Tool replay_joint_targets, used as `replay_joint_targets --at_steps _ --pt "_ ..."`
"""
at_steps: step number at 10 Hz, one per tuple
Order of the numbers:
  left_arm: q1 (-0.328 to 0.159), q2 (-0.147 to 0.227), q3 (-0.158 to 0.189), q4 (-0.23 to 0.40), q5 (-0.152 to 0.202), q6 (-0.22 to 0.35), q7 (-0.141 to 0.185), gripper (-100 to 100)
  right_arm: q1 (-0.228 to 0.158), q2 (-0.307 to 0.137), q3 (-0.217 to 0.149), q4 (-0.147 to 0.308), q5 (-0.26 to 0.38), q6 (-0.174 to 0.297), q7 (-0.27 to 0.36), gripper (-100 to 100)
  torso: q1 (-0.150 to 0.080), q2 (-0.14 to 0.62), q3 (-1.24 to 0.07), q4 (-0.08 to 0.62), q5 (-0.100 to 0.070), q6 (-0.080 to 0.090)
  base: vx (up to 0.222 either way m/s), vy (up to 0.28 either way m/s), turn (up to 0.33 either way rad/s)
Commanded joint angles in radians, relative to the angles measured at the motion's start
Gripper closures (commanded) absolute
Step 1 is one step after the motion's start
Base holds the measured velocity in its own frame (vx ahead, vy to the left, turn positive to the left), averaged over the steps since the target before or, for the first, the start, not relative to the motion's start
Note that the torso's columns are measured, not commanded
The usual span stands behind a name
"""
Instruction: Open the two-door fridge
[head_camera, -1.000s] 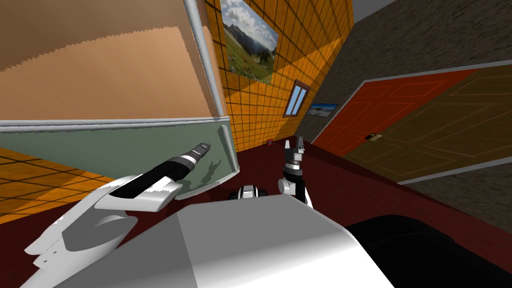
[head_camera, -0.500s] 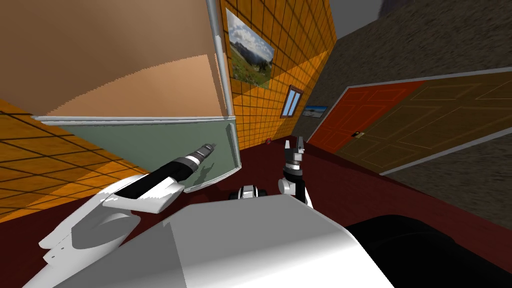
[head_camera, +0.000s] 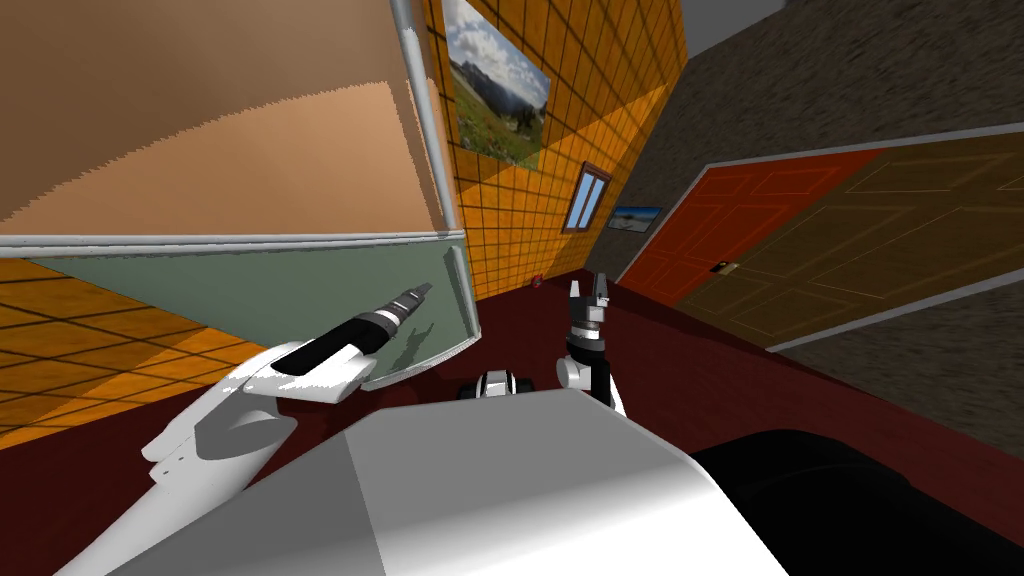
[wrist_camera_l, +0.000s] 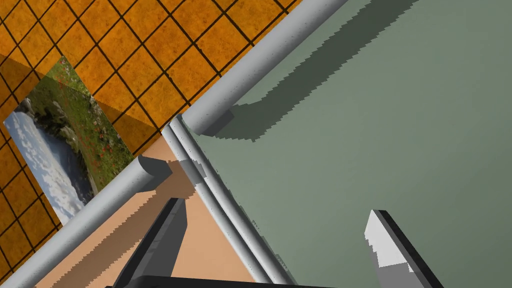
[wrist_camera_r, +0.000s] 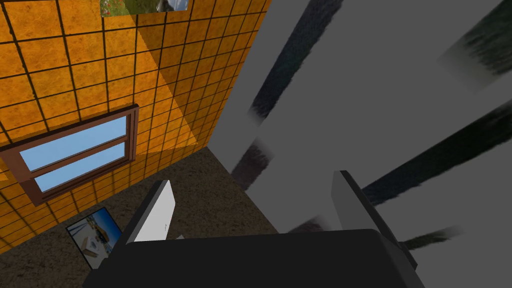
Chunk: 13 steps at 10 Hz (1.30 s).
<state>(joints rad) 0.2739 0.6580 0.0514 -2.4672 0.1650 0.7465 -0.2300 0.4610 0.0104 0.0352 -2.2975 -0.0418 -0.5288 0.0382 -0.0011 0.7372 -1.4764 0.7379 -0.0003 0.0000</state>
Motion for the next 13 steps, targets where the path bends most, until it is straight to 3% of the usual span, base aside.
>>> replay_joint_targets --at_steps 1,3,8,11,13 --pt "-0.027 -0.011 0.033 0.023 -0.014 -0.006 0.006 -100 0.000 0.000 0.000 0.000 0.000 0.000 0.000 0 0.000 -0.002 -0.001 -0.001 0.000 0.000 0.237 -0.117 0.007" --pt "-0.051 -0.017 0.055 0.025 -0.025 -0.004 0.009 -100 0.000 0.000 0.000 0.000 0.000 0.000 0.000 0 0.000 0.000 -0.001 0.000 0.000 0.000 0.190 -0.097 0.008" --pt "-0.113 -0.027 0.115 0.114 -0.052 0.010 0.016 -100 0.000 0.000 0.000 0.000 0.000 0.000 0.000 0 0.002 -0.001 -0.001 0.000 0.001 0.000 0.209 -0.112 0.007" --pt "-0.150 -0.024 0.155 0.129 -0.067 0.030 0.017 -100 0.000 0.000 0.000 0.000 0.000 0.000 0.000 0 0.001 0.001 0.001 0.000 0.000 0.000 0.232 -0.118 0.013" --pt "-0.135 -0.024 0.148 0.123 -0.061 0.020 0.016 -100 0.000 0.000 0.000 0.000 0.000 0.000 0.000 0 0.007 0.002 0.000 0.000 0.002 0.002 0.044 -0.030 0.009"
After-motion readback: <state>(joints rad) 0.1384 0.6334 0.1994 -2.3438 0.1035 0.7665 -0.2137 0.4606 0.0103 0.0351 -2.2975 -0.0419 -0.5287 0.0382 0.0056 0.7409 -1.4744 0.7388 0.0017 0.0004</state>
